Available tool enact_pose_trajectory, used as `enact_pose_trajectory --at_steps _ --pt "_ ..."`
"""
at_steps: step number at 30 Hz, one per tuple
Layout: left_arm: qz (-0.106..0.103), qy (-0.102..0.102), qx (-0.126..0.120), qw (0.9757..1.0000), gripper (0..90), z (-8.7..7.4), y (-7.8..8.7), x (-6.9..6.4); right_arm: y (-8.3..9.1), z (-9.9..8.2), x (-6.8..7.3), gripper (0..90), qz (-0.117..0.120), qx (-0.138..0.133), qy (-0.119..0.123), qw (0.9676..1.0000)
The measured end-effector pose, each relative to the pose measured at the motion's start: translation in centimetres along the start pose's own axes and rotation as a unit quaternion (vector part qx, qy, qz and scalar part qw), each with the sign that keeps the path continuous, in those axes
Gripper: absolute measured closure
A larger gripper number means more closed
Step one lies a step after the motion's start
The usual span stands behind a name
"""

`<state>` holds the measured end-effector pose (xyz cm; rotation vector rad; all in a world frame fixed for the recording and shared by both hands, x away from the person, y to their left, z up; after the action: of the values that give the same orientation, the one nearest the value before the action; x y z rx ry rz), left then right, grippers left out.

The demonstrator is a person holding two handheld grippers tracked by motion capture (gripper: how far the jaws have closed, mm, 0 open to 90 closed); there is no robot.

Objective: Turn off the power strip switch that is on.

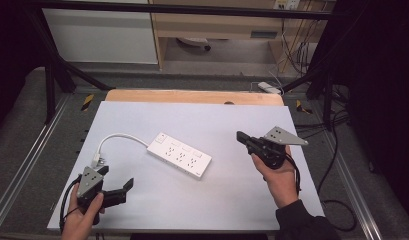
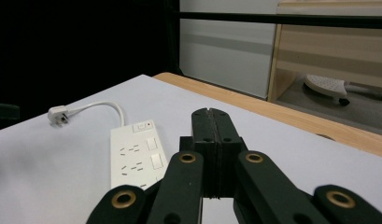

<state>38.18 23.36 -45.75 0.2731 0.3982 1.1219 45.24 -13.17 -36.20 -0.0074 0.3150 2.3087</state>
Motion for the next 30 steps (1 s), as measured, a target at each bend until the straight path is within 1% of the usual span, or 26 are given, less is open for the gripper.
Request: enact_pose_trajectory --at_steps 9,18,19,30 --pt "0.000 0.000 0.000 1.0000 4.7 0.0 0.0 0.0 -1.4 -0.2 1.0 90.0 0.009 0.005 0.002 0.9999" --pt "0.001 0.001 -0.001 1.0000 4.7 0.1 0.1 0.2 -2.8 -0.3 2.2 90.0 0.026 0.010 0.010 0.9996" --pt "0.001 0.000 -0.001 1.0000 4.7 0.1 0.1 0.2 -3.2 -0.4 2.5 90.0 0.030 0.012 0.012 0.9994" --pt "0.002 0.002 -0.002 1.0000 4.7 0.1 0.2 0.3 -4.9 -0.7 4.0 90.0 0.051 0.024 0.016 0.9983"
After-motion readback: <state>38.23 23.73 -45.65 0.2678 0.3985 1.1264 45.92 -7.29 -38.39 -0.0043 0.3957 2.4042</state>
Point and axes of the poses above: each handheld gripper's, and its own axes: y roughly backward along the jaws, z roughly out of its top, x roughly to its left, the point moved 10 cm from there along -y, roughly forward along the jaws, and after that the axes turned 10 degrees about y, right-handed, at the moved point
